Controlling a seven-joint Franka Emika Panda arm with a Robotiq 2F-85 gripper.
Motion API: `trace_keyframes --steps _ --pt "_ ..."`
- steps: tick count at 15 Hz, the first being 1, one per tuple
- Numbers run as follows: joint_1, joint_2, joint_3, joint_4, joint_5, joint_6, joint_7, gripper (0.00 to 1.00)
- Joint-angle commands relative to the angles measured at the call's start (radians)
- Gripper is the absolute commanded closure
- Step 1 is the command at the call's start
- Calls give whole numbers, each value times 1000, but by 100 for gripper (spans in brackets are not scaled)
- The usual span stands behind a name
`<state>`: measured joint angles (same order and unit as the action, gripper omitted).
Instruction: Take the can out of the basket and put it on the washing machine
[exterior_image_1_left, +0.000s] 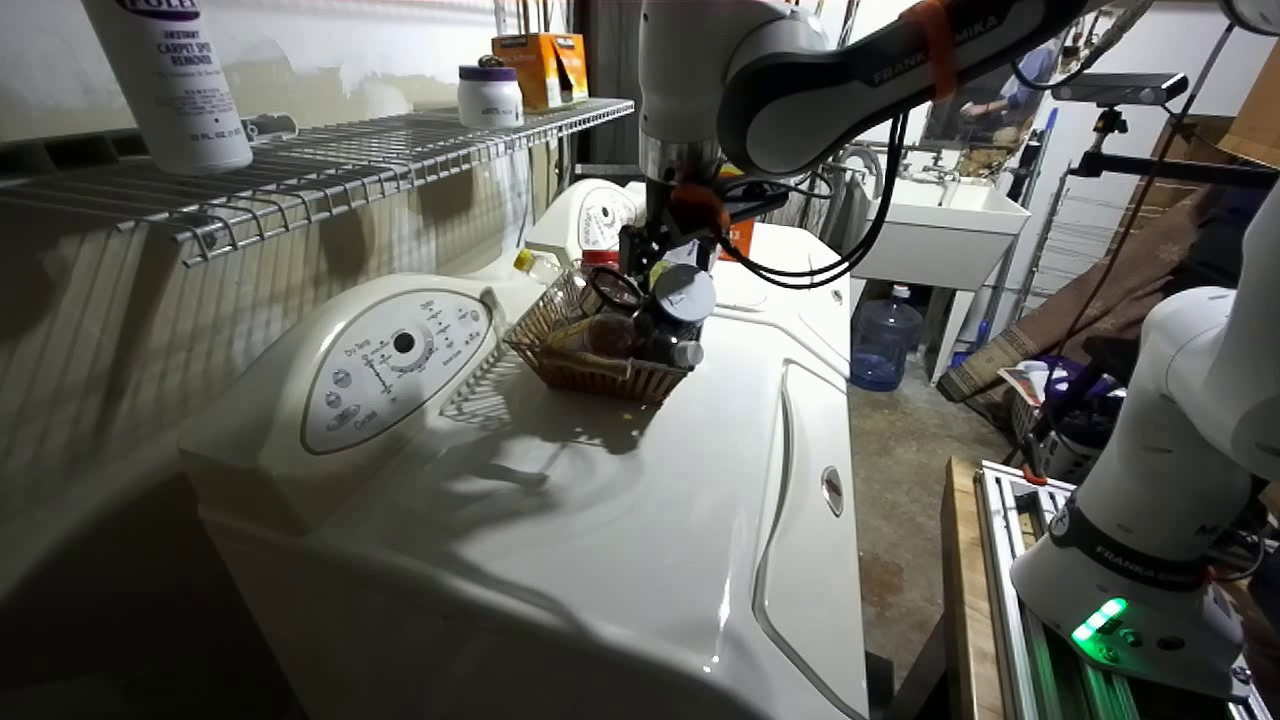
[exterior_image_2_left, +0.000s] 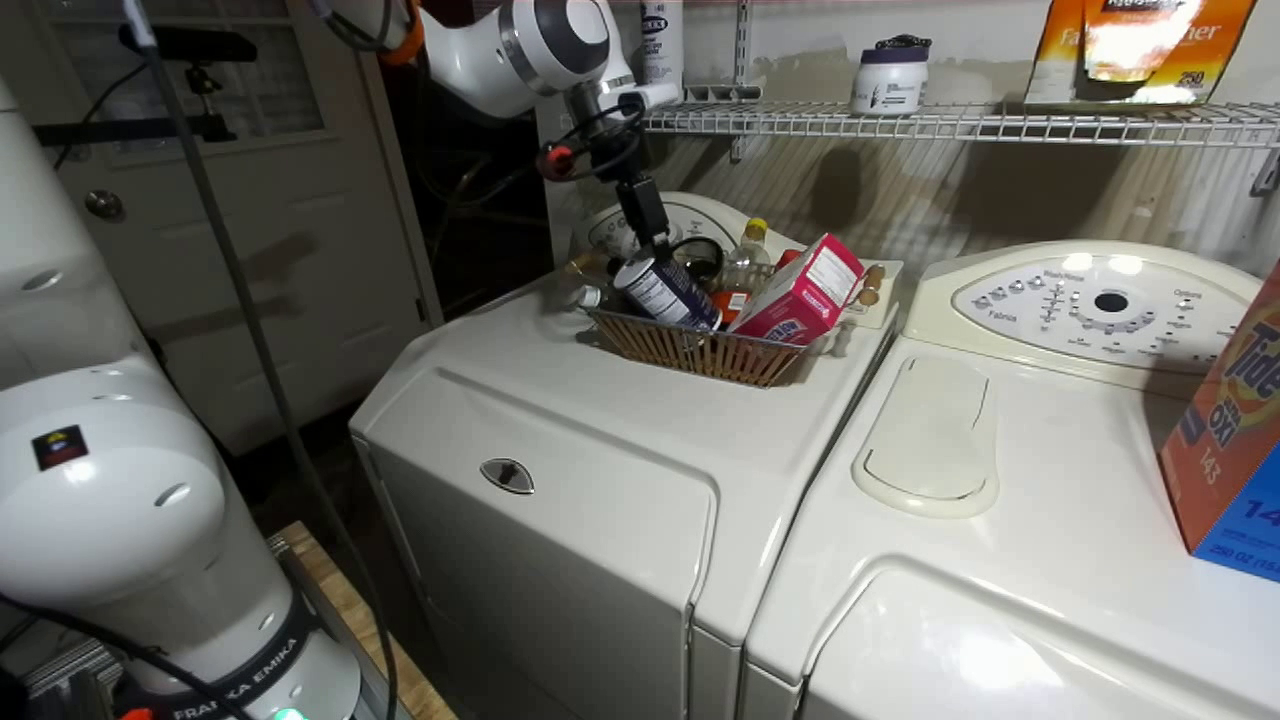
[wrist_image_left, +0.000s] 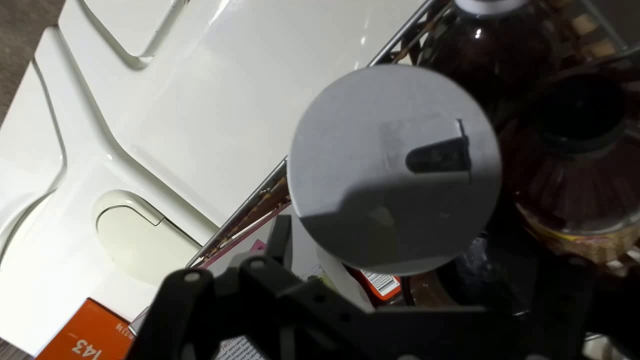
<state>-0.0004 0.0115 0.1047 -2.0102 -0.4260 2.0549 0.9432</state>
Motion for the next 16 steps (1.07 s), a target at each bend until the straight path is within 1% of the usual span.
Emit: trace_keyframes --steps 1,7,12,13,14,15,16 --pt "26 35 -20 46 24 -75 -11 0" --pt "30 59 -24 75 88 -148 -65 0" --pt "36 78 -33 80 92 -132 -95 0" --pt "36 79 -34 81 97 -129 -103 25" --pt "36 79 -34 81 99 -129 -109 26" --pt "36 76 -35 85 98 -132 -111 31" --pt "36 72 -36 87 101 -141 -115 31"
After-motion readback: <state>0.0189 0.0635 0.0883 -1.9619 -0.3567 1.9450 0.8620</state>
